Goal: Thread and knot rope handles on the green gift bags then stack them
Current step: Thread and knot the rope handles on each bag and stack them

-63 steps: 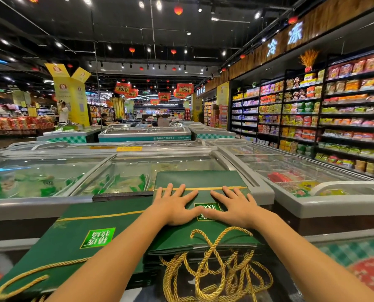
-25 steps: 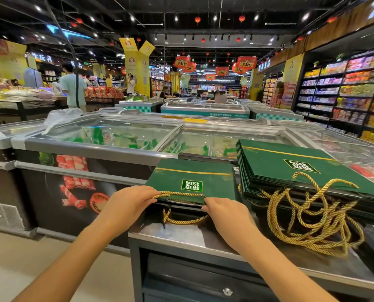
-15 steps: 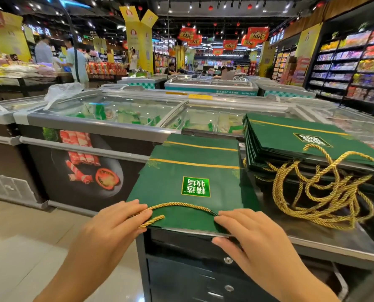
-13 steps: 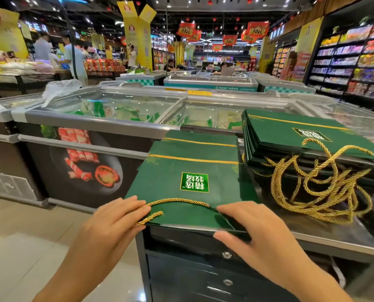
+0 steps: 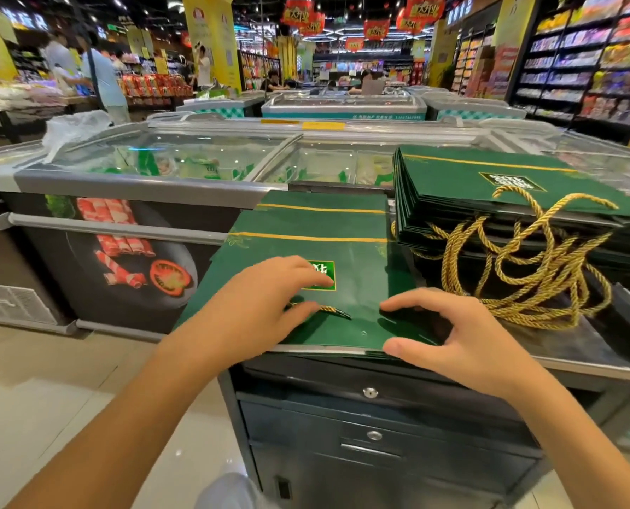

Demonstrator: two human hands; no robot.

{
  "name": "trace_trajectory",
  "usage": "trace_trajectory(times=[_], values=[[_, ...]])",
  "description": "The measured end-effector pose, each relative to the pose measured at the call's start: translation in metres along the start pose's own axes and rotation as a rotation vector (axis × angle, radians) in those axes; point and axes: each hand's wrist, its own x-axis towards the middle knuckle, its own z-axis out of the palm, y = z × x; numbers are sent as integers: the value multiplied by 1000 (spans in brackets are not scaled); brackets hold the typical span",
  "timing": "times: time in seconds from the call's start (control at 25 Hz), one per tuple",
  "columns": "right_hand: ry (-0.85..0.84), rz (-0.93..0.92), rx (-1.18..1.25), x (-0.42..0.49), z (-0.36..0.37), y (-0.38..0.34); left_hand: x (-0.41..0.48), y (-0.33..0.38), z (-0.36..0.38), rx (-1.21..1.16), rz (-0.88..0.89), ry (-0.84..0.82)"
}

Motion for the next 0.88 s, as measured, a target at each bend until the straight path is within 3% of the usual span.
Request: trace_trajectory(times=[0.12,0.56,0.88], values=[[-21,21,48,-1,-1,2,22,-1,13,-47,-6,-68],[2,-16,30,-1,0,7,15,23,18,-291,33,23],[-7,-17,10,-1,0,9,14,32,22,-184,90,50]])
